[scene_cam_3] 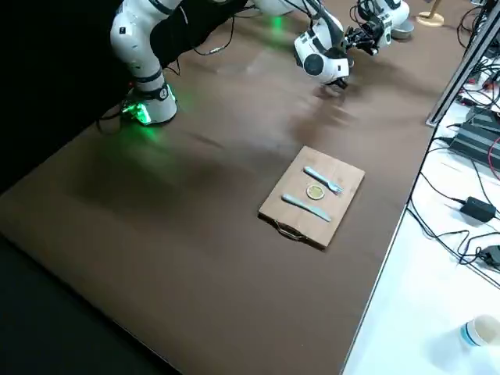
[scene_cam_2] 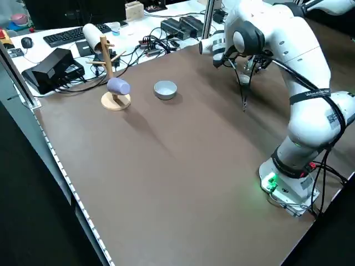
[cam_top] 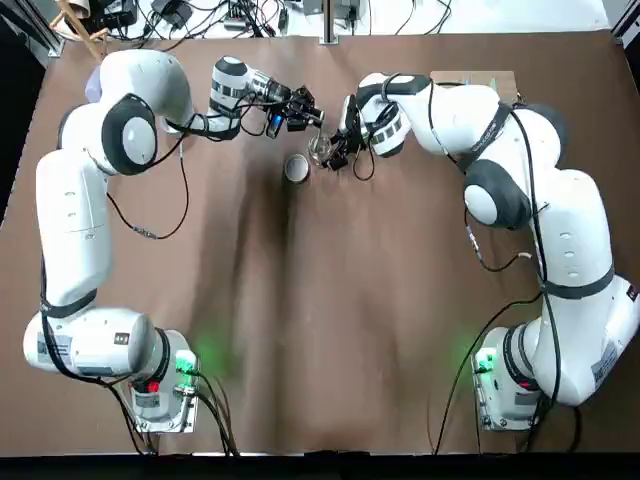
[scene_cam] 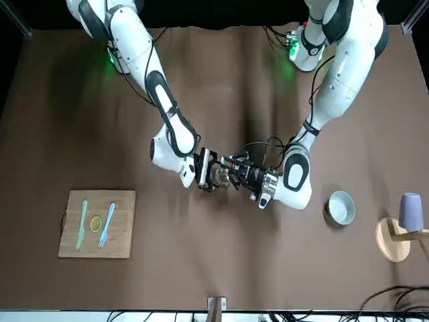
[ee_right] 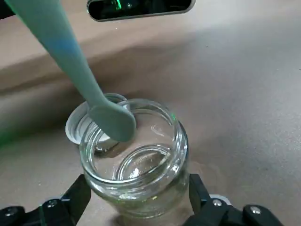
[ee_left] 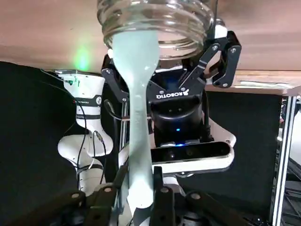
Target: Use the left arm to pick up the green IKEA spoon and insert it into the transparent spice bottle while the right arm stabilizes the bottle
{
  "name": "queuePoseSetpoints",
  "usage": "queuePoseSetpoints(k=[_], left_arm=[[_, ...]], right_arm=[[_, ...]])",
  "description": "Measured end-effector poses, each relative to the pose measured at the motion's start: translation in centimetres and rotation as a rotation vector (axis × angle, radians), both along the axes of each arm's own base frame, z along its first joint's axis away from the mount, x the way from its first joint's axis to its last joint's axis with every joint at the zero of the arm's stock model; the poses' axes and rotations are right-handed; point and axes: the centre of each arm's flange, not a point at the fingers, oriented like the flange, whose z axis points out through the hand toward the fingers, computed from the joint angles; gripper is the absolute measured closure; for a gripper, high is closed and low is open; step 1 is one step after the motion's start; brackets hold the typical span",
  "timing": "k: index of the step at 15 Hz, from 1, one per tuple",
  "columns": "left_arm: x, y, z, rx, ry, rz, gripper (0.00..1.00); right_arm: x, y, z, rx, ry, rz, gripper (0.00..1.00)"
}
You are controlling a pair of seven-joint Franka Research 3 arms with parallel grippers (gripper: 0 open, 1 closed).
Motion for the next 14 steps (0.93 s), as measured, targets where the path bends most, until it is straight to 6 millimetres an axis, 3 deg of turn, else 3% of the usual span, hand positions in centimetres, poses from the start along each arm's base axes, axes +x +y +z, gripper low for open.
queuePoseSetpoints(k=[3, 4, 5, 10, 14], left_arm=[[-0.1, 0.0, -0.5, 0.001, 0.006, 0.001, 0.71], [-0.1, 0.0, -0.7, 0.0, 0.005, 0.001, 0.64], [-0.1, 0.0, -0.8, -0.004, -0.002, 0.0, 0.46], [0.1, 0.0, -0.6, -0.006, -0.01, 0.002, 0.02], [1.4, 0.9, 0.9, -0.01, -0.044, 0.018, 0.0]], right_arm=[[0.0, 0.0, 0.0, 0.0, 0.0, 0.0, 0.1], [0.0, 0.0, 0.0, 0.0, 0.0, 0.0, 0.1], [0.0, 0.0, 0.0, 0.0, 0.0, 0.0, 0.1], [0.0, 0.0, 0.0, 0.0, 0.0, 0.0, 0.1], [0.0, 0.0, 0.0, 0.0, 0.0, 0.0, 0.09]])
